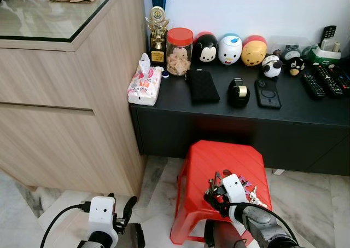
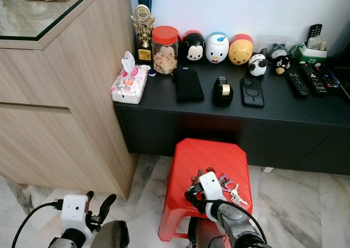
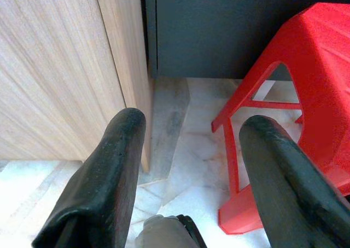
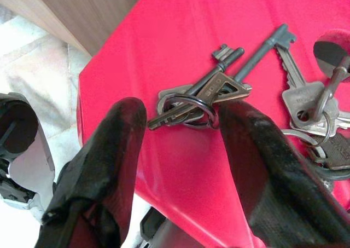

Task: Hang keys on a hook

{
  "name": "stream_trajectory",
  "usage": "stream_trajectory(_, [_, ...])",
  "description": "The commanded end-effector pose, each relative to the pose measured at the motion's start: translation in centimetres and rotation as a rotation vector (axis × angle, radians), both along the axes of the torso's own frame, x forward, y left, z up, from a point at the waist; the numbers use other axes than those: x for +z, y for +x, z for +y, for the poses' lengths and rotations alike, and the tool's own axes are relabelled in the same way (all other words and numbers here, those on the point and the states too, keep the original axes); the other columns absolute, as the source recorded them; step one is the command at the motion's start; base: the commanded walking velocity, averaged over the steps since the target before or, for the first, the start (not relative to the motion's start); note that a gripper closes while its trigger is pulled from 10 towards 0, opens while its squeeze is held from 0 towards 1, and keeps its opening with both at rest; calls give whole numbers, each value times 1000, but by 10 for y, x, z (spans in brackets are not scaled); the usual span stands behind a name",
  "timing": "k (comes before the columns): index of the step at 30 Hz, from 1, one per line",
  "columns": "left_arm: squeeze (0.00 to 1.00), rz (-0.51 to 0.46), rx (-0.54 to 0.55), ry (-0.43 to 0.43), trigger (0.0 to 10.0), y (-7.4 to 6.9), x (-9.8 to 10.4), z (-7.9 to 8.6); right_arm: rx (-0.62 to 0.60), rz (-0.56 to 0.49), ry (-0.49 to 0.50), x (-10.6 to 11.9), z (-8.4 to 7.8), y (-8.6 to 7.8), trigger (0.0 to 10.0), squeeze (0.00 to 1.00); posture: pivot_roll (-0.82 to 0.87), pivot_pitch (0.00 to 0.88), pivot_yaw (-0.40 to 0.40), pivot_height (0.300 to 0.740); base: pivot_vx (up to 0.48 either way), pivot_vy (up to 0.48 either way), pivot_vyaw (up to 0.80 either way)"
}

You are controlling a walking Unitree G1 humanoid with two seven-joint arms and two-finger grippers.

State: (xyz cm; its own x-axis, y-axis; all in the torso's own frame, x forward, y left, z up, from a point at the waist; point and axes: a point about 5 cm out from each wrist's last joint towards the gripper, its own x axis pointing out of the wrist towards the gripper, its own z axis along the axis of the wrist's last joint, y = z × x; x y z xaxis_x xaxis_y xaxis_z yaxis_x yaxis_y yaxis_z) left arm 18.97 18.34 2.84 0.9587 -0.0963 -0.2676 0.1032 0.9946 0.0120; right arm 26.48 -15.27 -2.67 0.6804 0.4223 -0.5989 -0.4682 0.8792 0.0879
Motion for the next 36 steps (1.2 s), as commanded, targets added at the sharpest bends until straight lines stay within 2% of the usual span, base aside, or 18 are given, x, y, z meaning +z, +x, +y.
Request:
stream_trajectory(1, [0,15,-12,5,10000,0,-1,-2,-16,-1,6,0,-2,0,0,0,73,121,-45,612,0,0,0])
stream_trajectory(27, [0,17,-20,5,10000,6,-2,-3,-36,-13,49,3,-3,3,0,0,65,111,-41,612,0,0,0])
stream_trajectory(36, [0,13,-23,8,10000,11,-2,-4,-105,-24,103,6,-1,7,0,0,65,103,-42,612,0,0,0])
